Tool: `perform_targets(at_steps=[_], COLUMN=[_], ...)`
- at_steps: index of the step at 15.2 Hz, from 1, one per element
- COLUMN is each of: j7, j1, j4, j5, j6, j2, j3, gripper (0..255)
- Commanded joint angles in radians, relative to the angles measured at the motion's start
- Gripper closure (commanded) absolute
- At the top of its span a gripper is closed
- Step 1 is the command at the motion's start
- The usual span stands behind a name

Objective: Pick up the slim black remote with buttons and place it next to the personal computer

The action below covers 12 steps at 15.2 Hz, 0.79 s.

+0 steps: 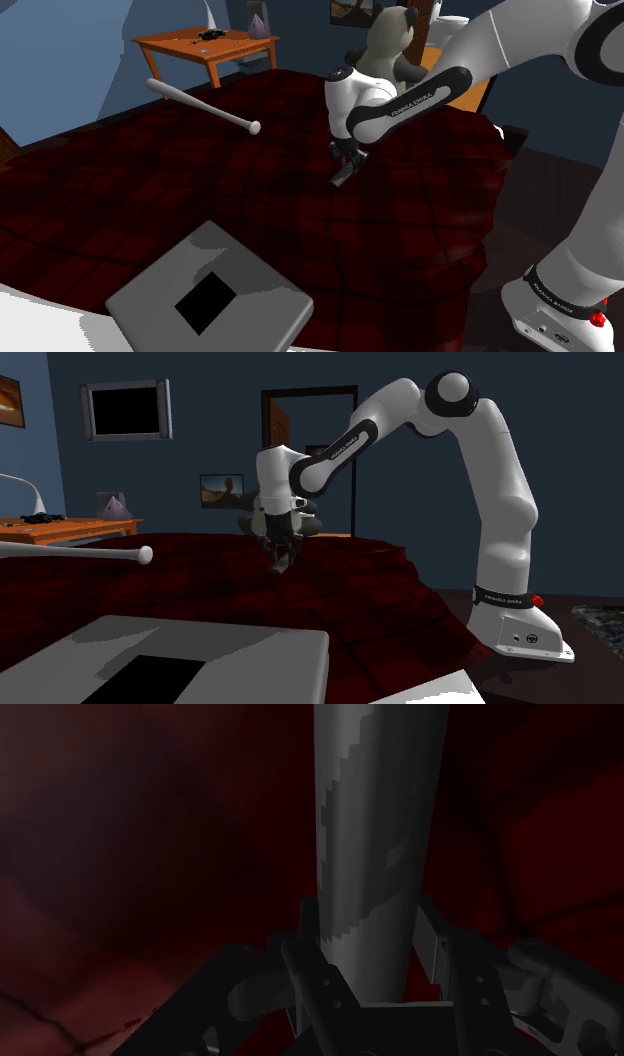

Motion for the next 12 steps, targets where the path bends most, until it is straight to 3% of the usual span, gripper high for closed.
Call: perform_targets(at_steps=[1, 12], j7=[-0.013, -0.072], j1=[-0.004, -0.016], j4=[0.008, 0.069], j5=[0.013, 0.074], j6=[-0.019, -0.132], j2=[-0.014, -0.086], j3=[0.005, 0.025], gripper=[255, 255])
